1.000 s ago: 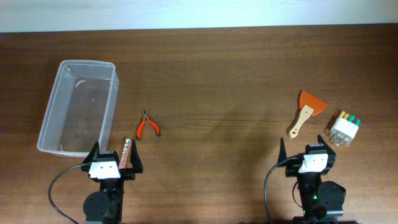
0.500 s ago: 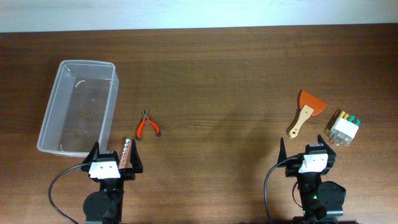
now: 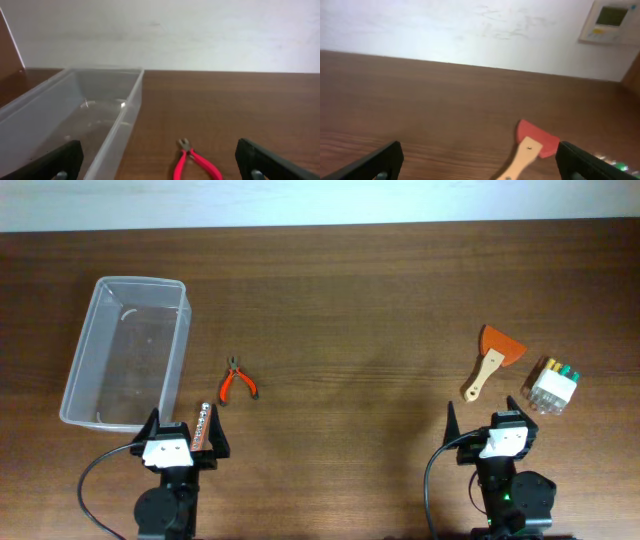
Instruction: Pack container
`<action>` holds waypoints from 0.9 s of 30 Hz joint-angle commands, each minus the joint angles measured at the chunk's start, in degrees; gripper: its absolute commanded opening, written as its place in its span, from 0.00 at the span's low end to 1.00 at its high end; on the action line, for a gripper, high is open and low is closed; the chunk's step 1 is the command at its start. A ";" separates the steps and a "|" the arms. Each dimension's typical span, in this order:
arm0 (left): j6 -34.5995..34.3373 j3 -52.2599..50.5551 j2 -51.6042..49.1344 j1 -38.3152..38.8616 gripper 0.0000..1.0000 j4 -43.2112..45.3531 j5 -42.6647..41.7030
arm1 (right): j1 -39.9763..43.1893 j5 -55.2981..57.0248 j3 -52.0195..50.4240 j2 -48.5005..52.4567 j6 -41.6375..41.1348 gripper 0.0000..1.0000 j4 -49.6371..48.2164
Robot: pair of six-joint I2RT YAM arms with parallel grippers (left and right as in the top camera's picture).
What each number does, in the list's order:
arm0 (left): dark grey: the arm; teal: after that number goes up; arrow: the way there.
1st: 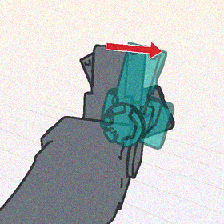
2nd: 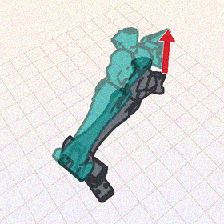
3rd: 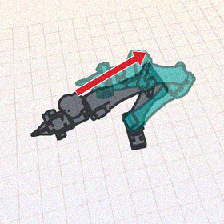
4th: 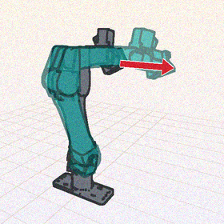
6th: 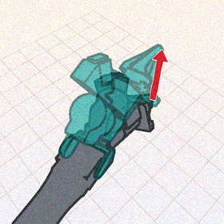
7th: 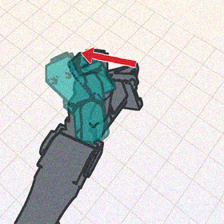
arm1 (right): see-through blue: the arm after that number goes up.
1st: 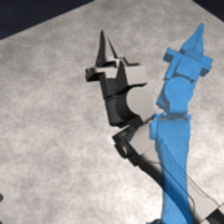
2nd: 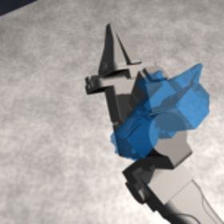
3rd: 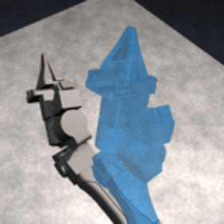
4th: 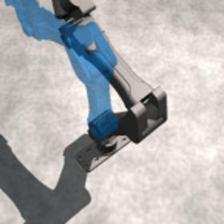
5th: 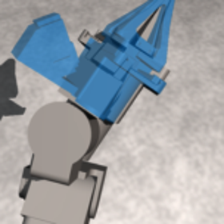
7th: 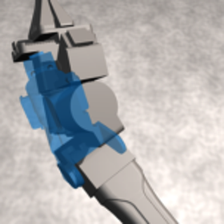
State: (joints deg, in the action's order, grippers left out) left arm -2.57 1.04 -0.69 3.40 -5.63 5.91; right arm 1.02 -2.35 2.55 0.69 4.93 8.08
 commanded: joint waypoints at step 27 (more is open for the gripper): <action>-17.11 74.03 -68.76 -9.09 0.99 -53.66 -4.79 | -0.26 -15.52 55.47 47.17 -6.95 0.99 38.95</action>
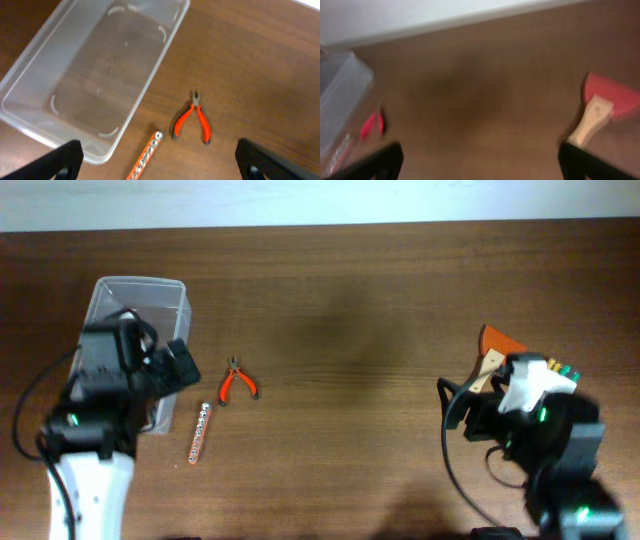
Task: Pack container
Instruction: 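Move the left gripper to the clear container's near edge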
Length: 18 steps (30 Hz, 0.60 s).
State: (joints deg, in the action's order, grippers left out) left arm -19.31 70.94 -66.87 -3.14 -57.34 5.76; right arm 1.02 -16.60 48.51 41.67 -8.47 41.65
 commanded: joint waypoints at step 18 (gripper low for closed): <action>-29.55 4.90 -14.67 -24.94 0.99 -8.94 -4.46 | -0.26 -0.79 30.32 31.85 12.09 0.99 28.92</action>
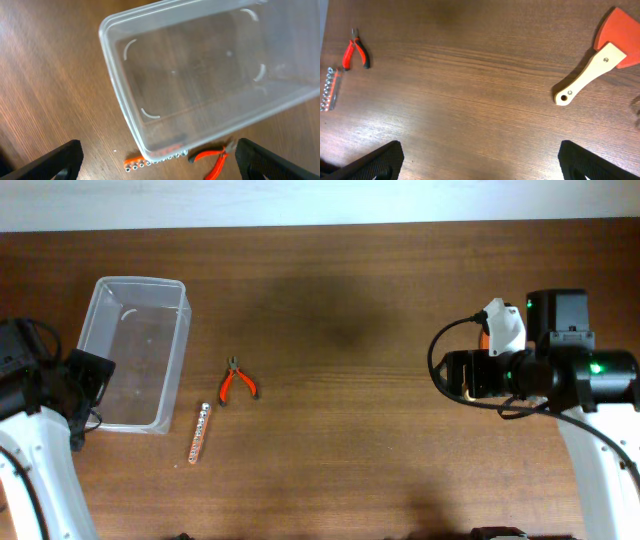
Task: Pack container
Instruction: 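Move the left gripper to the clear container's near edge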
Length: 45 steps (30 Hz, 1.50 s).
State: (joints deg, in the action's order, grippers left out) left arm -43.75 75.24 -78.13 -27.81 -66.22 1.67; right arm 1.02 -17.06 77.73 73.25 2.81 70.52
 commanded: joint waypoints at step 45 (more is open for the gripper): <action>-9.57 0.57 -30.27 -0.74 0.33 2.14 2.73 | -0.26 -0.31 1.09 0.42 0.83 0.98 -0.87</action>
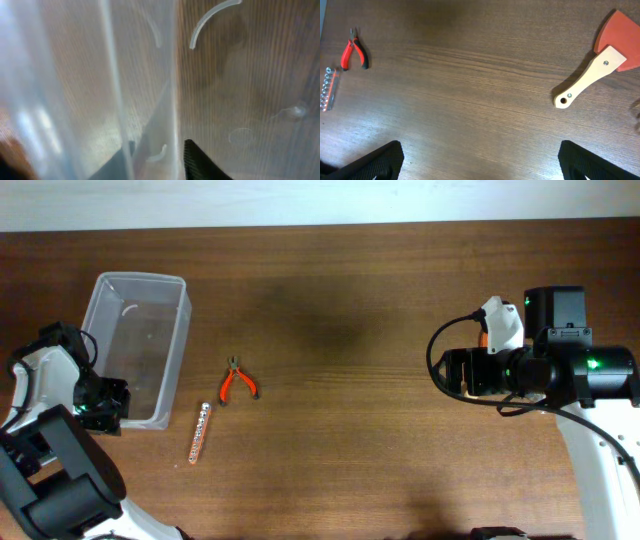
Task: Pack container
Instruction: 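Move the left gripper to the clear container's near edge, then grip the container edge with the left gripper and drag it rightward to center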
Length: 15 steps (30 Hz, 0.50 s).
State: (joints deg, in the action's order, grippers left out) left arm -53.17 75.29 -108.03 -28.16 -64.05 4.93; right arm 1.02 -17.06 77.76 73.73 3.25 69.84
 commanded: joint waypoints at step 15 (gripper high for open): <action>-0.09 0.52 -0.37 -0.39 0.14 -0.07 -1.81 | -0.26 -0.33 1.07 -0.07 0.42 0.99 -0.20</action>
State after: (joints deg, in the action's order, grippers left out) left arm -53.89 75.64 -108.01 -28.60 -63.33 3.66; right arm 1.02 -17.06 77.76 73.73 3.27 69.84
